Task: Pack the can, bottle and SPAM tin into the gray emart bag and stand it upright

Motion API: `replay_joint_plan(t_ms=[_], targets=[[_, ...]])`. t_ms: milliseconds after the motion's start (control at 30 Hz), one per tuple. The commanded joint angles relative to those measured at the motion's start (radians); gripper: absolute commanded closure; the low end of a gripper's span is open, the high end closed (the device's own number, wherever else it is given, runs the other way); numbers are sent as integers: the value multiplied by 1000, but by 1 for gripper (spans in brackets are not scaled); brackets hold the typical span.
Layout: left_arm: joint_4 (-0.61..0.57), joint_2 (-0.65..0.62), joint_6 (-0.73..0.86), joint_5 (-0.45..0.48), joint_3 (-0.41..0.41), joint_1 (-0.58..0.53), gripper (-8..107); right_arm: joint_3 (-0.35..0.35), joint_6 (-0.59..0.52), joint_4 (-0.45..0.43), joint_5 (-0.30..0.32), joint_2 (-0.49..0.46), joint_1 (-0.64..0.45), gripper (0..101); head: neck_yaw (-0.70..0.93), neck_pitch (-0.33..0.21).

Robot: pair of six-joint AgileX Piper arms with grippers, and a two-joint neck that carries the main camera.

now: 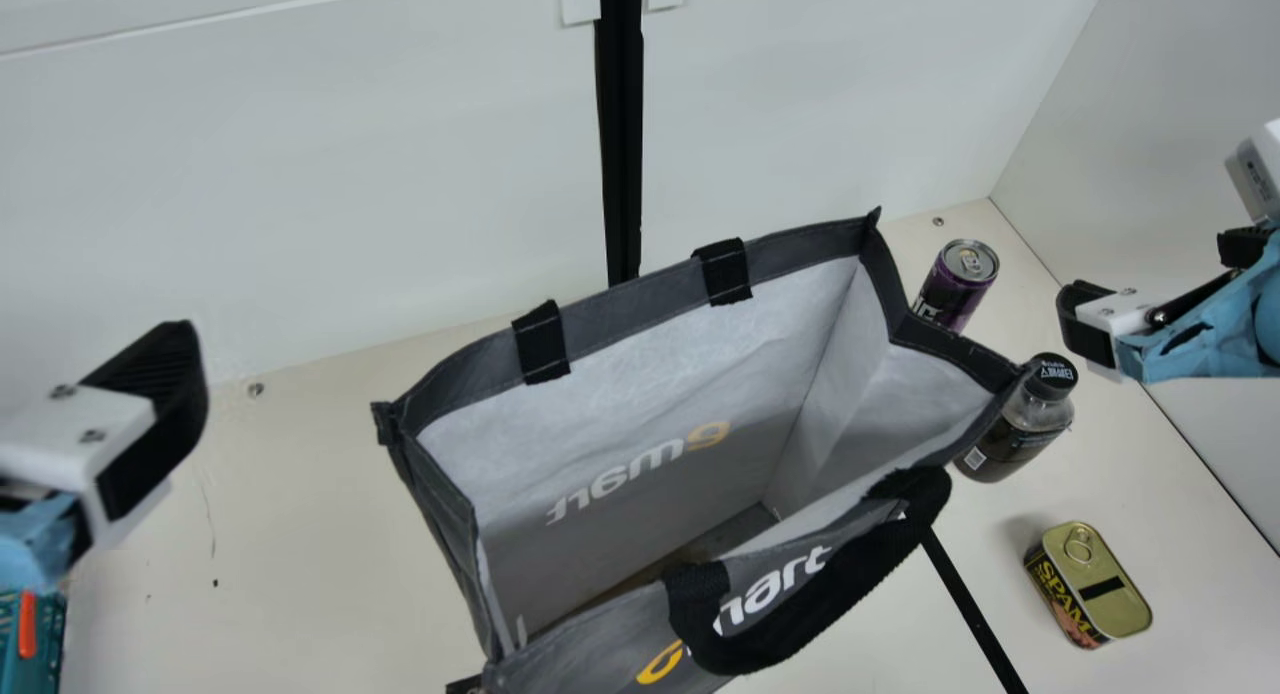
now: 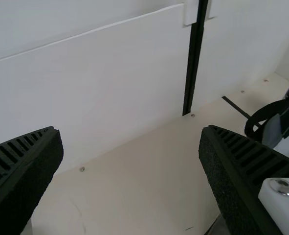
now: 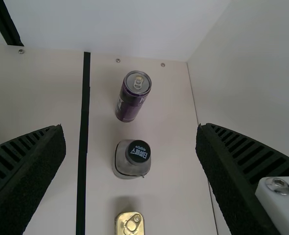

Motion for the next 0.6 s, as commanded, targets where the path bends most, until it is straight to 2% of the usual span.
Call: replay_joint_plan(t_ms=[0, 567], targets=[[2, 15, 6, 6, -27, -19, 9, 0, 0, 0, 0, 0, 0, 6, -2, -23], [-80, 158, 91, 72, -212, -130, 9, 0, 0, 0, 1, 0, 0, 6, -2, -23]])
